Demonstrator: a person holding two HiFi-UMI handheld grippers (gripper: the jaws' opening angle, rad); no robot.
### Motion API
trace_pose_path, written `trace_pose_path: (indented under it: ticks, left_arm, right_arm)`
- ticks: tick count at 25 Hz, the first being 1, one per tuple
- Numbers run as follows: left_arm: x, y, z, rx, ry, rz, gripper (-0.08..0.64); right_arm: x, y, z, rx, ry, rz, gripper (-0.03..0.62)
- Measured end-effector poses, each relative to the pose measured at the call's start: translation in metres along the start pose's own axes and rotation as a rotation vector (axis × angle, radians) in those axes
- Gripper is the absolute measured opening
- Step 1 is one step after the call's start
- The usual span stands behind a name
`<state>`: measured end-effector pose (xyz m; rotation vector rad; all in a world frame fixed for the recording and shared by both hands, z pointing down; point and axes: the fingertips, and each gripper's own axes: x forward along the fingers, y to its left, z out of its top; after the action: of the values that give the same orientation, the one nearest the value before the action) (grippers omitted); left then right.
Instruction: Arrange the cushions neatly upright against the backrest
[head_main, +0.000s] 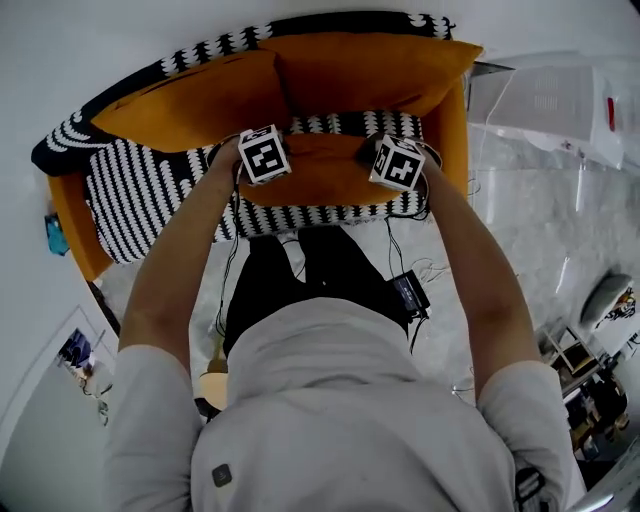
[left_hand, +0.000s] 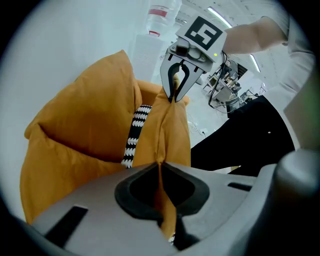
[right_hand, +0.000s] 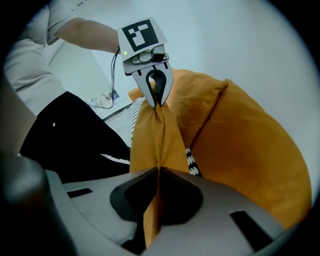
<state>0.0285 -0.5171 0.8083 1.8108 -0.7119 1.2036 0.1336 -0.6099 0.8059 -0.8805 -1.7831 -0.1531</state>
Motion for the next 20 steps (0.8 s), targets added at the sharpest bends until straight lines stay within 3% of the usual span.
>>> trace_pose_path:
  ticks: [7,20]
  left_arm:
    - [-0.039,-0.026,-0.025,-0.07,-0.061,0.054,0.026]
    - [-0.106,-0.031,-0.06,-0.075,-0.08,0.153,0.026]
  right_arm:
    - [-0.019,0.027,0.037,-0.05,0.012,-0.034,0.031]
    - [-0.055,0.037,0.112,-0.183,0.041,-0.098,0.029]
